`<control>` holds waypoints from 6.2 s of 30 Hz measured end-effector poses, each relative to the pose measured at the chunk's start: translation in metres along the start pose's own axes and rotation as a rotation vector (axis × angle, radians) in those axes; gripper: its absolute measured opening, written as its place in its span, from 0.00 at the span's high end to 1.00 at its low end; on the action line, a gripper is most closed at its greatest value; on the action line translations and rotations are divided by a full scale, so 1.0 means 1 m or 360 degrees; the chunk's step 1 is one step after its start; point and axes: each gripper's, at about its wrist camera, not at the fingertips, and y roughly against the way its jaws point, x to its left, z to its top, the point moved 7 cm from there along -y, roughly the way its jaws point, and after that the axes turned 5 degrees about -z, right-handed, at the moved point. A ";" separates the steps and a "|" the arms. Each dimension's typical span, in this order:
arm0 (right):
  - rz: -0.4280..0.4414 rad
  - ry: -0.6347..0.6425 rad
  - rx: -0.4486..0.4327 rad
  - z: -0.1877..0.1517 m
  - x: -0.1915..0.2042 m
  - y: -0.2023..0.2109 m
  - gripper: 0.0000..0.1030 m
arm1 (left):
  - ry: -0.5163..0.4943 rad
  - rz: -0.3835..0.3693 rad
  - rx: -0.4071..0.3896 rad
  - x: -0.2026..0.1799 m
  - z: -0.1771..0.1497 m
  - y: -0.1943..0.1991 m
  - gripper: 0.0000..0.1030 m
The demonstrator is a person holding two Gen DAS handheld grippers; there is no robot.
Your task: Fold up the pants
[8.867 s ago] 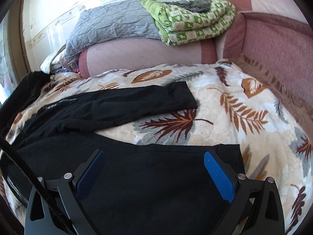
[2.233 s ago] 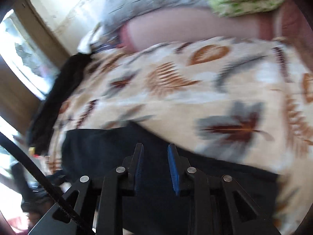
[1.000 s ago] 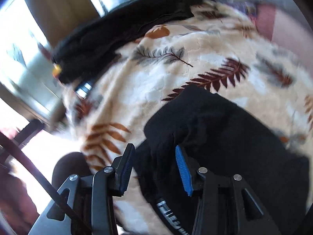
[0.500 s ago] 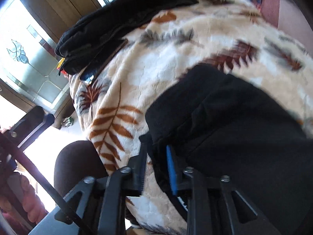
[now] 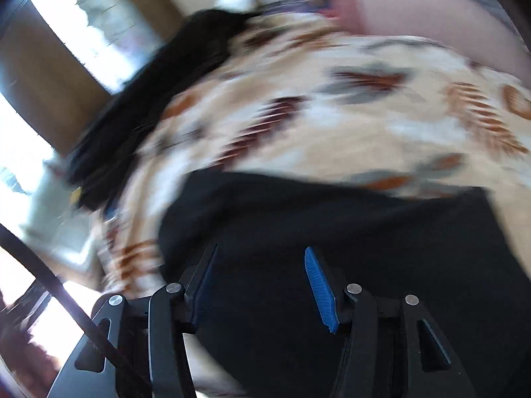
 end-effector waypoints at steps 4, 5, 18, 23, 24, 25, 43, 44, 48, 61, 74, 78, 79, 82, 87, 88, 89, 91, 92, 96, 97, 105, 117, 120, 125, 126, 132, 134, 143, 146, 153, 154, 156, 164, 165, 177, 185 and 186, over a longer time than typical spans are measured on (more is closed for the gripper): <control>-0.0100 -0.0350 0.0002 0.007 -0.127 -0.004 0.76 | -0.0079 -0.0047 0.0056 -0.022 -0.010 0.002 0.24; -0.0039 -0.0478 0.0008 0.007 -0.146 0.004 0.76 | -0.0109 -0.0047 0.0072 -0.027 -0.013 0.002 0.22; -0.0579 -0.1173 -0.0474 -0.094 -0.333 0.227 0.15 | -0.0623 -0.0139 0.0261 -0.140 -0.038 -0.038 0.22; -0.0444 -0.1308 -0.0669 -0.149 -0.308 0.259 0.15 | -0.0818 -0.0380 0.0433 -0.223 -0.062 -0.065 0.22; -0.0439 -0.1360 -0.0681 -0.165 -0.306 0.256 0.15 | -0.0862 -0.0428 0.0461 -0.240 -0.068 -0.070 0.22; -0.0428 -0.1396 -0.0686 -0.174 -0.307 0.254 0.15 | -0.0893 -0.0457 0.0475 -0.251 -0.073 -0.072 0.22; -0.0474 -0.1248 -0.0728 -0.204 -0.298 0.194 0.14 | -0.1550 -0.0752 0.1125 -0.474 -0.235 -0.200 0.22; -0.0463 -0.1246 -0.0734 -0.203 -0.298 0.194 0.14 | -0.1588 -0.0768 0.1143 -0.482 -0.244 -0.205 0.22; -0.0444 -0.1236 -0.0752 -0.198 -0.303 0.194 0.15 | -0.1743 -0.0830 0.1261 -0.509 -0.280 -0.224 0.22; -0.0576 -0.1097 -0.0677 -0.190 -0.301 0.186 0.67 | -0.2193 -0.0946 0.1266 -0.519 -0.317 -0.205 0.82; -0.0484 -0.0744 -0.0667 -0.150 -0.238 0.203 0.77 | -0.1664 -0.1004 0.1101 -0.467 -0.216 -0.172 0.83; -0.0432 -0.0581 -0.0599 -0.131 -0.202 0.188 0.78 | -0.1510 -0.0951 0.1077 -0.433 -0.190 -0.176 0.83; -0.0433 -0.0524 -0.0575 -0.125 -0.190 0.181 0.78 | -0.1476 -0.0937 0.1069 -0.425 -0.184 -0.177 0.83; -0.0420 -0.0427 -0.0526 -0.115 -0.169 0.165 0.78 | -0.1371 -0.0903 0.1038 -0.400 -0.168 -0.181 0.83; -0.0411 -0.0289 -0.0447 -0.099 -0.142 0.141 0.77 | -0.1176 -0.0822 0.1007 -0.365 -0.146 -0.197 0.80; -0.0405 -0.0254 -0.0423 -0.095 -0.136 0.133 0.77 | -0.1154 -0.0805 0.1001 -0.360 -0.143 -0.199 0.78; -0.0403 -0.0238 -0.0408 -0.092 -0.135 0.128 0.77 | -0.1126 -0.0785 0.0993 -0.354 -0.139 -0.201 0.77; -0.0386 -0.0199 -0.0352 -0.089 -0.127 0.114 0.74 | -0.1065 -0.0775 0.0942 -0.343 -0.128 -0.199 0.75; -0.0361 -0.0193 -0.0323 -0.087 -0.124 0.107 0.74 | -0.1040 -0.0771 0.0913 -0.337 -0.121 -0.196 0.66; -0.0132 -0.0234 -0.0245 -0.088 -0.109 0.087 0.52 | -0.0895 -0.0754 0.0728 -0.304 -0.090 -0.177 0.37; -0.0080 -0.0252 -0.0241 -0.089 -0.104 0.086 0.45 | -0.0859 -0.0758 0.0708 -0.296 -0.085 -0.174 0.36; 0.0069 -0.0258 -0.0305 -0.090 -0.082 0.130 0.37 | -0.0554 -0.0768 0.0669 -0.219 -0.072 -0.178 0.34; -0.0356 -0.0497 -0.0175 -0.084 -0.133 0.096 0.45 | -0.0389 -0.0904 0.0625 -0.185 -0.070 -0.170 0.34; -0.0564 -0.0416 -0.0076 -0.092 -0.137 0.075 0.71 | -0.0366 -0.0923 0.0619 -0.180 -0.067 -0.167 0.34; -0.0502 -0.0393 -0.0147 -0.084 -0.124 0.102 0.81 | -0.0419 -0.0849 0.0529 -0.175 -0.059 -0.161 0.34; -0.0463 -0.0408 -0.0155 -0.082 -0.122 0.108 0.81 | -0.0421 -0.0852 0.0524 -0.175 -0.059 -0.160 0.34; 0.0117 -0.0486 -0.0154 -0.066 -0.091 0.124 0.44 | -0.0416 -0.0871 0.0530 -0.178 -0.061 -0.158 0.34; 0.0080 -0.0488 -0.0187 -0.065 -0.091 0.127 0.32 | -0.0387 -0.0862 0.0531 -0.174 -0.059 -0.159 0.34; -0.0264 -0.0271 -0.0081 -0.078 -0.073 0.106 0.31 | -0.0132 -0.0906 0.0534 -0.153 -0.042 -0.165 0.34; -0.0385 -0.0087 -0.0005 -0.079 -0.053 0.080 0.27 | -0.0115 -0.0894 0.0527 -0.150 -0.040 -0.165 0.34; -0.0616 -0.0109 0.0045 -0.082 -0.073 0.053 0.76 | -0.0108 -0.0885 0.0527 -0.148 -0.038 -0.163 0.34; -0.0555 -0.0208 0.0019 -0.080 -0.080 0.062 0.77 | -0.0099 -0.0895 0.0527 -0.147 -0.036 -0.163 0.34; -0.0465 -0.0362 -0.0049 -0.075 -0.091 0.079 0.77 | -0.0070 -0.0923 0.0530 -0.148 -0.034 -0.163 0.33; -0.0162 -0.0565 0.0005 -0.053 -0.082 0.055 0.28 | -0.0066 -0.0891 0.0523 -0.145 -0.034 -0.163 0.33; -0.0077 -0.0588 0.0054 -0.056 -0.077 0.046 0.28 | -0.0056 -0.0878 0.0516 -0.142 -0.033 -0.163 0.33; 0.0094 -0.0521 -0.0084 -0.042 -0.067 0.086 0.69 | -0.0089 -0.0844 0.0498 -0.142 -0.032 -0.162 0.32; 0.0075 -0.0519 0.0068 -0.029 -0.072 0.030 0.70 | -0.0100 -0.0806 0.0518 -0.137 -0.036 -0.165 0.32; 0.0159 -0.0528 0.0006 -0.026 -0.069 0.045 0.65 | -0.0099 -0.0814 0.0521 -0.137 -0.035 -0.165 0.32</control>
